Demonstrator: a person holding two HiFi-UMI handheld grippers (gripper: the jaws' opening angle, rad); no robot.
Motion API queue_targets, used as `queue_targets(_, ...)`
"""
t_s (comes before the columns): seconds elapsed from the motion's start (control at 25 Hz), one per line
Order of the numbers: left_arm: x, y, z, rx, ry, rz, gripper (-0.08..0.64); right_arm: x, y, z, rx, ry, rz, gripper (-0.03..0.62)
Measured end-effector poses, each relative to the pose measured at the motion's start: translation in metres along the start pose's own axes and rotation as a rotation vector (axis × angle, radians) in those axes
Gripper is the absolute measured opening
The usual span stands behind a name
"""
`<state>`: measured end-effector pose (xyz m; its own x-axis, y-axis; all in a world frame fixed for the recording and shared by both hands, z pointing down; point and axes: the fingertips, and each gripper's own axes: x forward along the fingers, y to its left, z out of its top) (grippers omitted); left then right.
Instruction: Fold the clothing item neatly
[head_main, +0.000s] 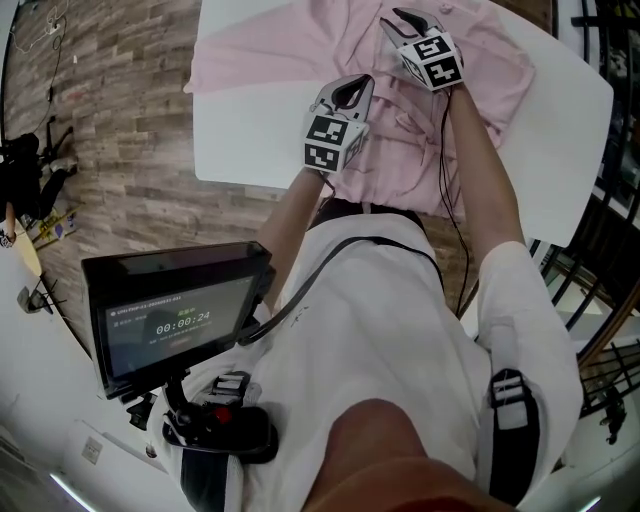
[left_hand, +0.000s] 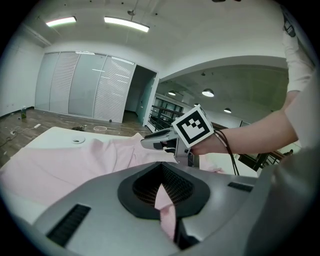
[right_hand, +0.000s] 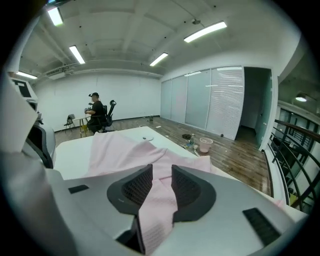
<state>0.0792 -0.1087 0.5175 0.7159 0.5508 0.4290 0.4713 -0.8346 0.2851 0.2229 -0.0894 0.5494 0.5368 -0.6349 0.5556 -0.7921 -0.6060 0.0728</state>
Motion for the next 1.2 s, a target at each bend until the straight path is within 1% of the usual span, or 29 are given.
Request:
queue_targets(0.04,0.001,-0.002,0.000,-0.001,-0.001,-0.003,0.002,-0.004,-0.002,-0.003,0.009,0.009,-0.002,0.117)
queue_targets(0.12,0.003,-0.005,0.002,0.000,-0.005,-0.009,0.002,-0.009,-0.002,-0.021,0.005,0.069,0.013,0.111)
queue_targets(0.2,0.005,-0.006,0.004,-0.001,-0.009,-0.012,0.002,-0.015,0.002,-0.041,0.012,0.124,0.030,0.034)
queue_targets(0.24,0.006,-0.006,0.005,-0.004,-0.010,-0.013,0.002,-0.018,0.005,-0.049,0.028,0.143,0.038,0.005)
queue_targets(0.36,0.006,-0.004,0.001,-0.017,-0.006,-0.011,0.002,-0.027,0.023,-0.064,0.100,0.175,0.074,0.005)
queue_targets(0.44,0.007,-0.002,-0.001,-0.020,-0.001,-0.009,0.002,-0.028,0.036,-0.072,0.128,0.195,0.095,0.005)
queue_targets(0.52,0.010,0.001,0.001,-0.021,0.001,-0.006,0.002,-0.023,0.043,-0.079,0.116,0.222,0.099,0.005)
queue_targets(0.64,0.013,-0.002,0.006,-0.014,0.003,0.005,0.002,-0.017,0.042,-0.082,0.050,0.241,0.079,0.005)
queue_targets(0.72,0.012,-0.014,0.009,-0.005,0.002,0.018,0.002,-0.029,0.038,-0.079,0.018,0.233,0.069,0.005)
queue_targets(0.8,0.011,-0.022,0.010,0.003,0.000,0.035,0.002,-0.041,0.035,-0.071,0.006,0.201,0.059,0.005)
queue_targets(0.92,0.017,0.001,0.006,0.013,0.010,0.059,0.002,-0.032,0.045,-0.054,0.022,0.142,0.069,0.005)
queue_targets(0.96,0.017,-0.001,0.006,0.018,0.012,0.063,0.002,-0.040,0.049,-0.050,0.027,0.121,0.070,0.005)
queue_targets(1.0,0.015,-0.015,0.008,0.024,0.011,0.066,0.002,-0.059,0.052,-0.048,0.034,0.098,0.066,0.005)
queue_targets(1.12,0.005,-0.082,0.020,0.038,0.001,0.067,0.002,-0.139,0.053,-0.043,0.072,0.027,0.044,0.005)
queue_targets(1.2,0.003,-0.106,0.026,0.042,-0.007,0.064,0.002,-0.166,0.055,-0.039,0.100,-0.006,0.037,0.005)
